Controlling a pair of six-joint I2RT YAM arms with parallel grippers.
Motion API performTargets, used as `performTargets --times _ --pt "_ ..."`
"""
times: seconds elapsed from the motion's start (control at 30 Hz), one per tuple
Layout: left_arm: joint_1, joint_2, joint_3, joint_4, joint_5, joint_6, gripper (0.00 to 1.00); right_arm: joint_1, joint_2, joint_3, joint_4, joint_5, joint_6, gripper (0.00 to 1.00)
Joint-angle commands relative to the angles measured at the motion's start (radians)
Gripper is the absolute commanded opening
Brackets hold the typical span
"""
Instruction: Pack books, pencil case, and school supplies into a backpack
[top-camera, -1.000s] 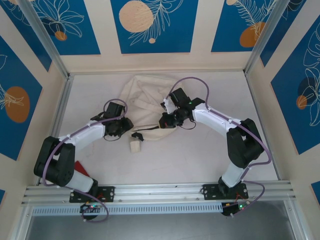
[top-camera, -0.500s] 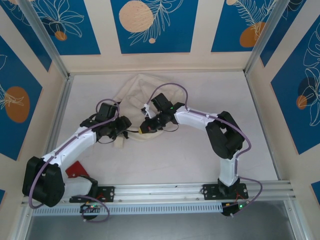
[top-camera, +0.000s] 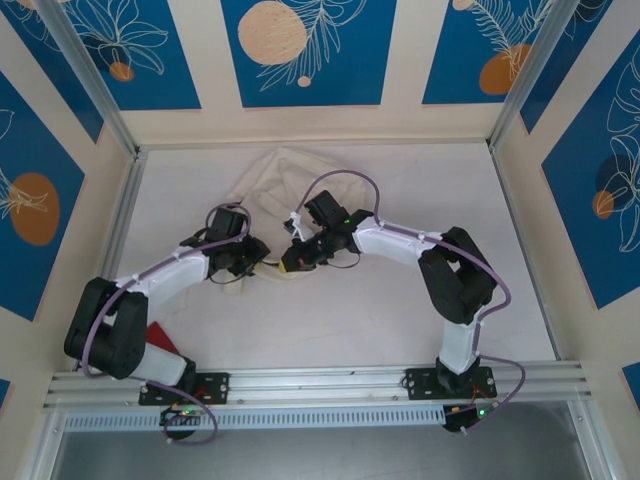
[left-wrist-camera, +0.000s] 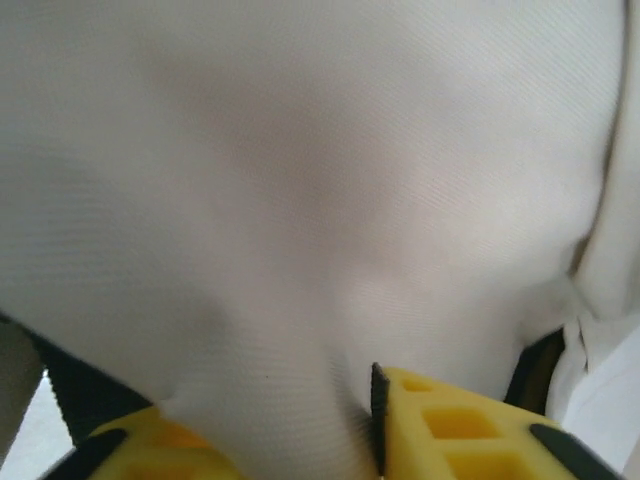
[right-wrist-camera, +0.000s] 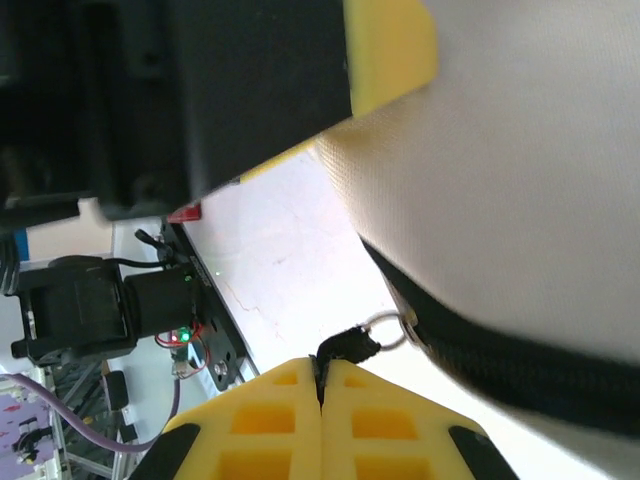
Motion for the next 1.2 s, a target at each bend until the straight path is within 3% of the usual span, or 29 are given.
performTargets --times 0.0,0.07,0.27,0.53,0.97,1.17 --pt "-0.006 0.029 0.005 -0.005 -0.095 0.024 0.08 0.025 -0.077 -0.013 -0.14 0.047 -0.02 0.0" --pt "-0.006 0.051 -0.006 -0.01 -0.115 0.033 0.0 0.035 -0.091 -0.018 -0.232 0.152 -0.018 0.0" --pt "-0.003 0.089 -0.036 -0.012 -0.14 0.05 0.0 0.031 -0.095 -0.04 -0.37 0.438 0.07 0.0" --pt "0.004 0.089 -0.055 -0.038 -0.154 0.077 0.0 -0.001 -0.073 -0.01 -0.469 0.715 0.185 0.0" --pt "0.006 0.026 -0.061 -0.079 -0.149 0.103 0.0 -0.135 0.003 0.098 -0.474 0.929 0.099 0.0" --pt "0.004 -0.014 -0.028 -0.09 -0.074 0.16 0.03 -0.186 0.009 0.14 -0.475 0.928 0.087 0.0"
